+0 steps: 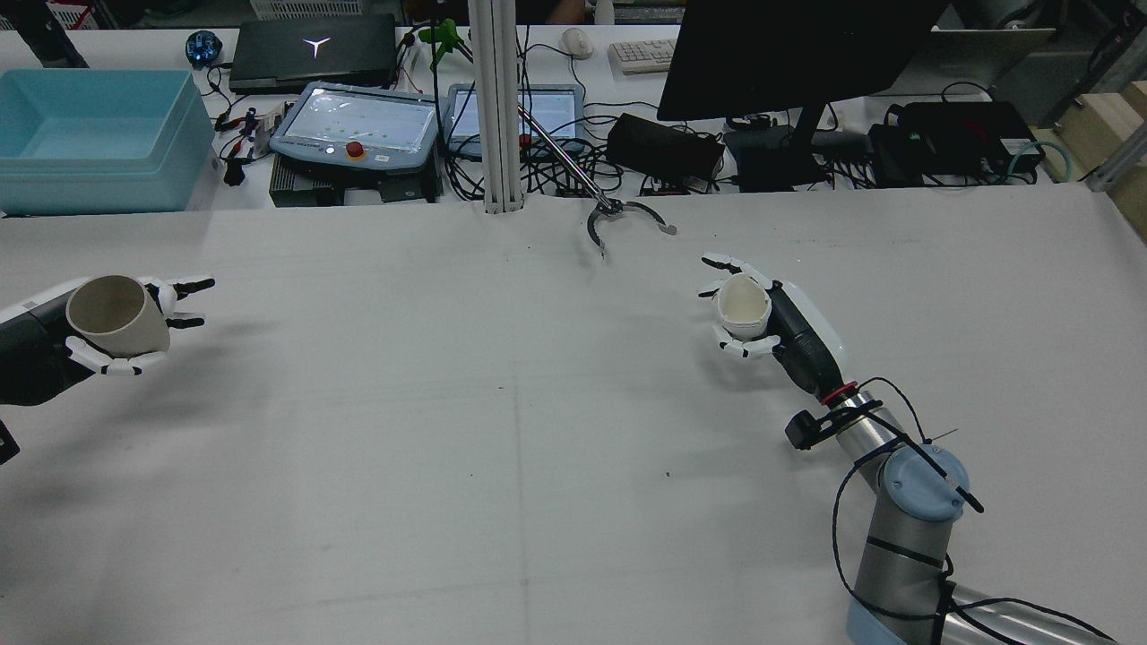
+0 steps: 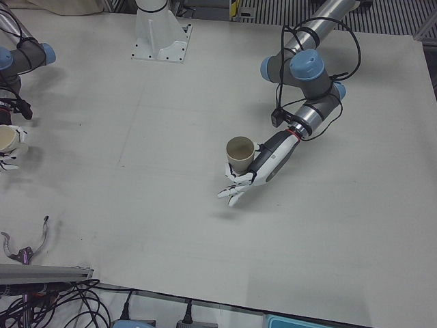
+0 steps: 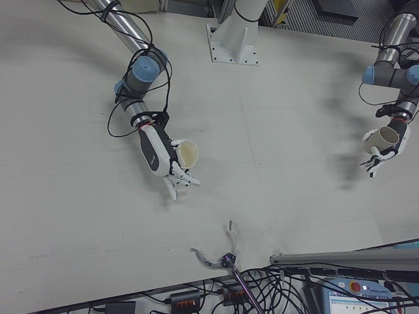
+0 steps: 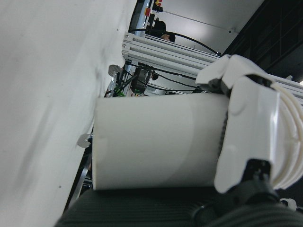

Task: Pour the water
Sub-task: 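Lift the cup with the right hand off the table, then bring the left hand's cup under the right hand's cup and tilt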

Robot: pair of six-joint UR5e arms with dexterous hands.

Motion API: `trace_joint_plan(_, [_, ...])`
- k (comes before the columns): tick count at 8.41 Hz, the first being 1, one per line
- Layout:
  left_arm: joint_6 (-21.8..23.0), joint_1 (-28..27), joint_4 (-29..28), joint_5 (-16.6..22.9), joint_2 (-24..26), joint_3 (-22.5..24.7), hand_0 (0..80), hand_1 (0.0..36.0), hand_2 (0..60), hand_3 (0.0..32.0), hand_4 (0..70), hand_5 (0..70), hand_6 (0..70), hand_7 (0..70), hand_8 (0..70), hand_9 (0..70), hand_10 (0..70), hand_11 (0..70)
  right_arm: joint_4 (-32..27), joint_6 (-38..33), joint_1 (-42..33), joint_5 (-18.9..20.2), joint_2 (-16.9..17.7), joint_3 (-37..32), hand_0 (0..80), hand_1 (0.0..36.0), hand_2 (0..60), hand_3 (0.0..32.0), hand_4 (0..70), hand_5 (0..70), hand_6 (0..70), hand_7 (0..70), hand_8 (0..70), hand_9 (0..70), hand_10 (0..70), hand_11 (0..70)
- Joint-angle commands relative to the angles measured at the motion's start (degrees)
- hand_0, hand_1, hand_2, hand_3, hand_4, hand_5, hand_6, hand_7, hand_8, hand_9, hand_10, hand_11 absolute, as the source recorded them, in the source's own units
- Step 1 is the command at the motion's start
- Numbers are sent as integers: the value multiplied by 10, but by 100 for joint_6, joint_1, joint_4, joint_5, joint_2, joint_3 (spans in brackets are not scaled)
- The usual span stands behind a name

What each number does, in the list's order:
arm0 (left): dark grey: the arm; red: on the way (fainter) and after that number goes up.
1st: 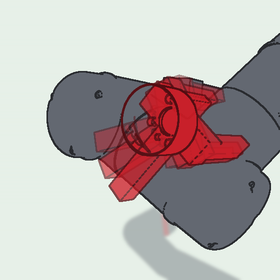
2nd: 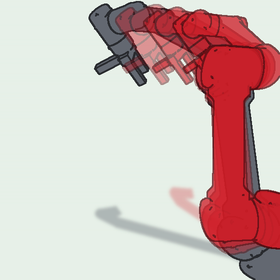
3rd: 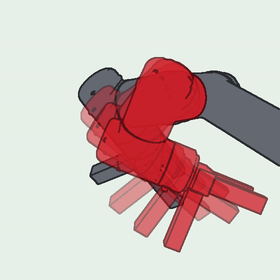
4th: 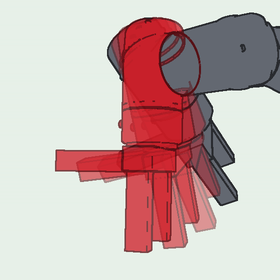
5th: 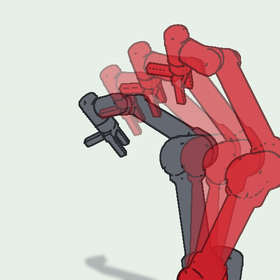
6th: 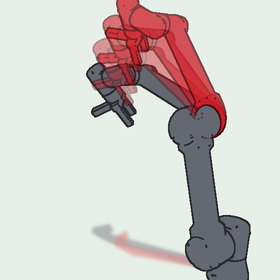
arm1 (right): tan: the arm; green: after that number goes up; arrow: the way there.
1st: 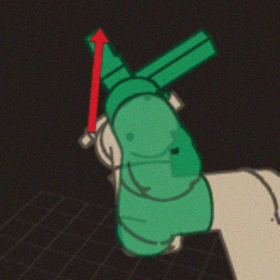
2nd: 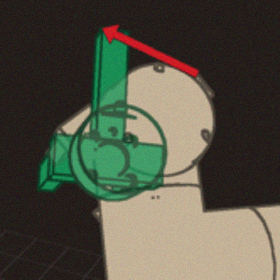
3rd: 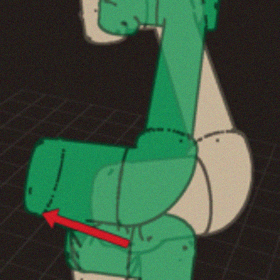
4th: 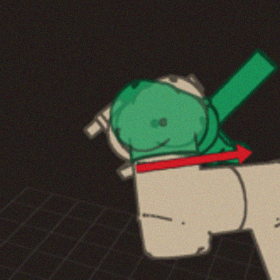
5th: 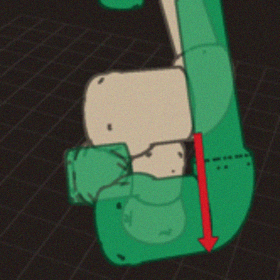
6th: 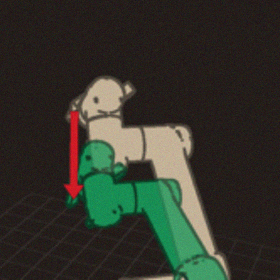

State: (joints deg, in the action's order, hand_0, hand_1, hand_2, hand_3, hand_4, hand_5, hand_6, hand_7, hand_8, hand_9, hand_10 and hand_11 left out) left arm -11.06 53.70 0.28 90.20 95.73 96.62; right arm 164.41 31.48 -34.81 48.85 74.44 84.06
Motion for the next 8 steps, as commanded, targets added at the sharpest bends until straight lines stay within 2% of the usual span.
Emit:
trace_joint_plan(1, [-63, -122, 488, 32, 829, -28, 800, 360, 600, 0, 700, 700, 189, 122, 73, 18, 130, 217, 30, 130, -420, 54, 158, 619, 655, 358, 503, 0, 131, 180, 580, 663, 262, 313, 0, 0])
trace_joint_plan(4, [-90, -1209, 1209, 33, 2112, -142, 800, 360, 600, 0, 700, 700, 199, 130, 76, 21, 132, 220, 38, 130, -597, 80, 167, 743, 642, 346, 484, 6, 150, 177, 583, 653, 254, 301, 0, 0])
trace_joint_plan(6, [-352, -1633, 1509, 15, 2763, -213, 800, 360, 600, 0, 700, 700, 200, 129, 76, 21, 131, 220, 38, 130, -658, 81, 167, 839, 636, 340, 480, 8, 162, 174, 583, 663, 255, 306, 0, 0])
trace_joint_plan(8, [-502, -2212, 1616, -11, 3632, -799, 800, 360, 600, 0, 700, 700, 207, 132, 79, 24, 134, 224, 283, 165, -659, 81, 159, 1154, 617, 320, 461, 14, 168, 169, 586, 669, 247, 296, 0, 0])
